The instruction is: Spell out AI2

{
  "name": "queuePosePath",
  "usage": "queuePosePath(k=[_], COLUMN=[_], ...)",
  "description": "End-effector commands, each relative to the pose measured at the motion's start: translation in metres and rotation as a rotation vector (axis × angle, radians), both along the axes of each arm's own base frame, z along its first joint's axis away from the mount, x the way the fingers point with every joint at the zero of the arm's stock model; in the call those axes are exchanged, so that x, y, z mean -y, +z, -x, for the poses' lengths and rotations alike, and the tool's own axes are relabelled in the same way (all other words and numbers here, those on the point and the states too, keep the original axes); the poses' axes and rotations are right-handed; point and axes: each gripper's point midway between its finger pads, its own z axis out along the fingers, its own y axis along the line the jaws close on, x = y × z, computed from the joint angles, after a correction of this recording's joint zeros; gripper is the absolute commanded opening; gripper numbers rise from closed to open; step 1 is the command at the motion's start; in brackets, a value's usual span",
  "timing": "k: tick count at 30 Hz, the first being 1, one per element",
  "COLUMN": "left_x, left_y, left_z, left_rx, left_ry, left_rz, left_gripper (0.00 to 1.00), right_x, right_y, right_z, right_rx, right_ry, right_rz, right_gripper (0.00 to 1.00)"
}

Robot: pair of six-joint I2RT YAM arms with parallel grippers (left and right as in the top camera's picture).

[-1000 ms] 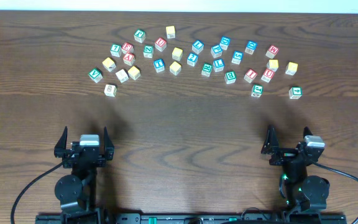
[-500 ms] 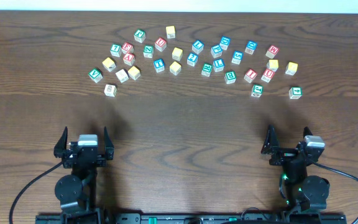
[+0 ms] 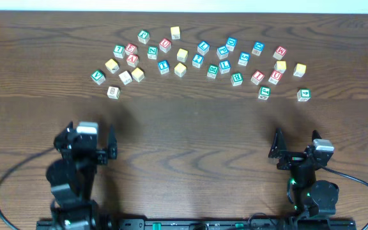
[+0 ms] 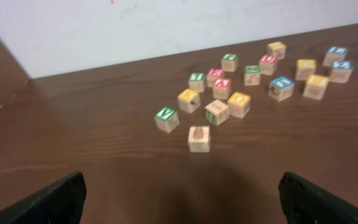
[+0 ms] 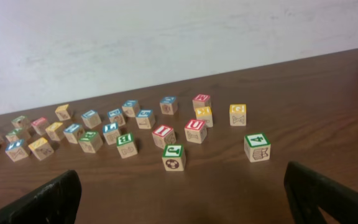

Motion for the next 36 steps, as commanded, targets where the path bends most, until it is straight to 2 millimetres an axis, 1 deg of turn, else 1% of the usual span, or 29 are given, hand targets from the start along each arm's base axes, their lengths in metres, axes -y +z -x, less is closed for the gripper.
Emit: queuePosePath(k=[1, 3, 5, 8, 11, 14, 19, 24, 33, 36], left_x=[0.011, 0.015, 0.014, 0.013, 0.018, 0.022, 0.021, 0.019, 0.022, 0.021], left_y=[0.034, 0.045, 0.051, 0.058, 0.067, 0.072, 0.076, 0.084, 0.089, 0.091], left_z=[-0.017, -0.028, -0.035, -0.045, -0.056, -0.065, -0.073, -0.081, -0.085, -0.088], left_rx=[-0.020, -0.076, -0.128, -0.209, -0.285, -0.358, -0.480, -0.514, -0.496, -0.480], left_ry=[-0.076, -0.107, -0.101, -0.098, -0.136, -0.163, -0.158, -0.155, -0.172, -0.173], left_rz=[0.054, 0.079, 0.113, 0.136, 0.174, 0.211, 0.246, 0.256, 0.261, 0.256], left_gripper=[0.98, 0.98, 0.98, 0.98, 0.98, 0.98, 0.98, 0.98, 0.98, 0.98], right_x=[0.000, 0.000, 0.000, 0.000, 0.000, 0.000, 0.000, 0.000, 0.001, 0.005], right_y=[-0.001, -0.001, -0.001, -0.001, -0.001, -0.001, -0.001, -0.001, 0.001, 0.002], right_z=[0.000, 0.000, 0.000, 0.000, 0.000, 0.000, 0.000, 0.000, 0.000, 0.000], right_rx=[-0.001, -0.001, -0.001, -0.001, -0.001, -0.001, -0.001, -0.001, 0.007, 0.011], right_ry=[0.000, 0.000, 0.000, 0.000, 0.000, 0.000, 0.000, 0.000, -0.001, -0.029], right_rz=[0.010, 0.010, 0.010, 0.010, 0.009, 0.010, 0.010, 0.010, 0.010, 0.020], right_gripper=[0.99, 0.99, 0.99, 0.99, 0.99, 0.99, 0.99, 0.99, 0.99, 0.99])
